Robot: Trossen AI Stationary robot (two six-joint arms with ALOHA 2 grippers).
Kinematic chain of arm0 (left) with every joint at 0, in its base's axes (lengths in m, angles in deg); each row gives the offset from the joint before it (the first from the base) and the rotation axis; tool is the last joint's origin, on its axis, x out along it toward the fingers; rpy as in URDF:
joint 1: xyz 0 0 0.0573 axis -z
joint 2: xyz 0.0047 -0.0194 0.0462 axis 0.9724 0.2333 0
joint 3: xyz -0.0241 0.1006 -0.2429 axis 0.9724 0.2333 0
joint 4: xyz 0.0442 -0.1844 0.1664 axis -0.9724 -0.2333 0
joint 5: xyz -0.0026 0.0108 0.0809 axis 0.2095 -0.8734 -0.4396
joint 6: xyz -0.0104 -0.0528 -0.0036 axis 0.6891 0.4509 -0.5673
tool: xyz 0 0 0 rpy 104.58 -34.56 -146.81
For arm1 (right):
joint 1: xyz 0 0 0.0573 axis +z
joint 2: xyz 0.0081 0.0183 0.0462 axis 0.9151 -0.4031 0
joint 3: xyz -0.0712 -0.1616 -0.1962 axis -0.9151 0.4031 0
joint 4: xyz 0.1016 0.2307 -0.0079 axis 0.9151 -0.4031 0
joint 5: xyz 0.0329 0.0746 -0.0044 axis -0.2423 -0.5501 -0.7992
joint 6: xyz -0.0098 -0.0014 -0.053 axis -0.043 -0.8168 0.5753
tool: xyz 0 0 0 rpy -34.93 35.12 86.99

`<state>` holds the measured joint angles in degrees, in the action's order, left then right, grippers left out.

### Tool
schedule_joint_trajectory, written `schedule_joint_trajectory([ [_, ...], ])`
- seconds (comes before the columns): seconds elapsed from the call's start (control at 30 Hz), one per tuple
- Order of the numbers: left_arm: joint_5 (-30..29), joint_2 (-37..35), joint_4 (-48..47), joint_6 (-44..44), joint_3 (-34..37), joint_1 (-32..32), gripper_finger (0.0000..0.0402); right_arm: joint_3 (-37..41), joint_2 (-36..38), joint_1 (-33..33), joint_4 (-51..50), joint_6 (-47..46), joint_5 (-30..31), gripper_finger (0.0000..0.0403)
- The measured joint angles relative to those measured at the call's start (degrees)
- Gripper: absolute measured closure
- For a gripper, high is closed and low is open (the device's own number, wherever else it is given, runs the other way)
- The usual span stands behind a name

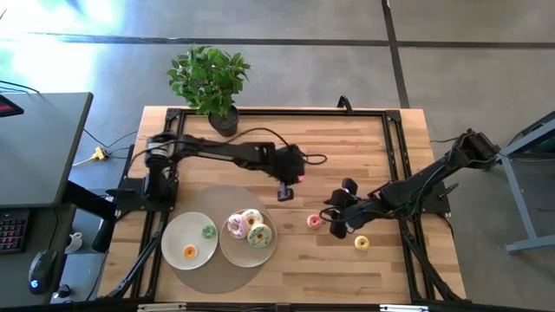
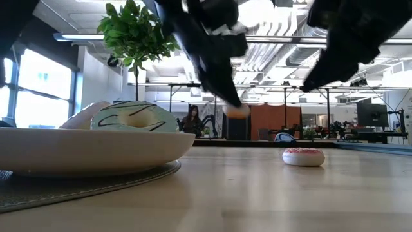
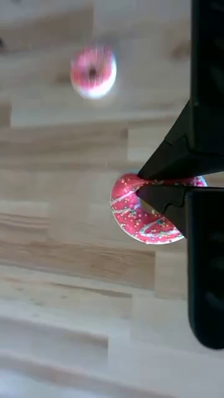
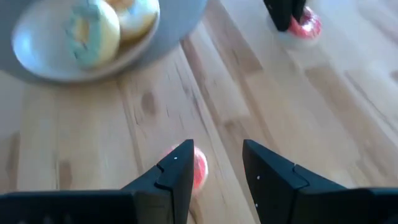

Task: Pick & Place donuts
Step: Put the top small pink donut on the white plate

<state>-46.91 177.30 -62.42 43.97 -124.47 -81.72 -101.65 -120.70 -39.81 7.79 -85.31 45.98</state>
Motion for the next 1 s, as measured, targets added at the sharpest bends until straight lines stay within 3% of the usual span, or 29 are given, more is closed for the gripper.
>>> schedule_joint_trajectory([
  [0.2, 0.9, -11.5, -12.2, 0.0, -0.1, 2.6, 0.0400, 0.0, -0.5, 0.0, 8.0, 4.1, 0.3, 0.0269],
  [0.33, -3.8, -19.7, -19.4, 0.5, 1.1, 6.9, 0.0400, 0.0, -2.2, 0.0, 10.9, 4.5, 0.0, 0.0269],
  [0.47, -12.4, -29.0, -21.7, 7.6, 7.6, 14.1, 0.0400, 0.0, -4.9, 0.0, 12.4, 3.9, -0.2, 0.0269],
  [0.57, -20.4, -36.0, -21.8, 17.5, 15.7, 20.8, 0.0401, 0.0, -7.3, 0.0, 13.4, 3.1, -0.3, 0.0269],
  [0.7, -28.7, -44.5, -21.0, 37.9, 27.8, 30.7, 0.0401, 0.0, -10.3, -0.2, 16.7, 5.4, -0.9, 0.0269],
  [0.83, -29.9, -49.7, -20.9, 59.0, 38.1, 40.2, 0.0401, 0.0, -12.1, -0.2, 20.0, 9.6, -2.5, 0.0269],
  [1.0, -29.7, -51.4, -21.9, 75.7, 45.3, 47.7, 0.0401, -0.1, -12.6, -0.6, 18.9, 7.8, -3.2, 0.0269],
])
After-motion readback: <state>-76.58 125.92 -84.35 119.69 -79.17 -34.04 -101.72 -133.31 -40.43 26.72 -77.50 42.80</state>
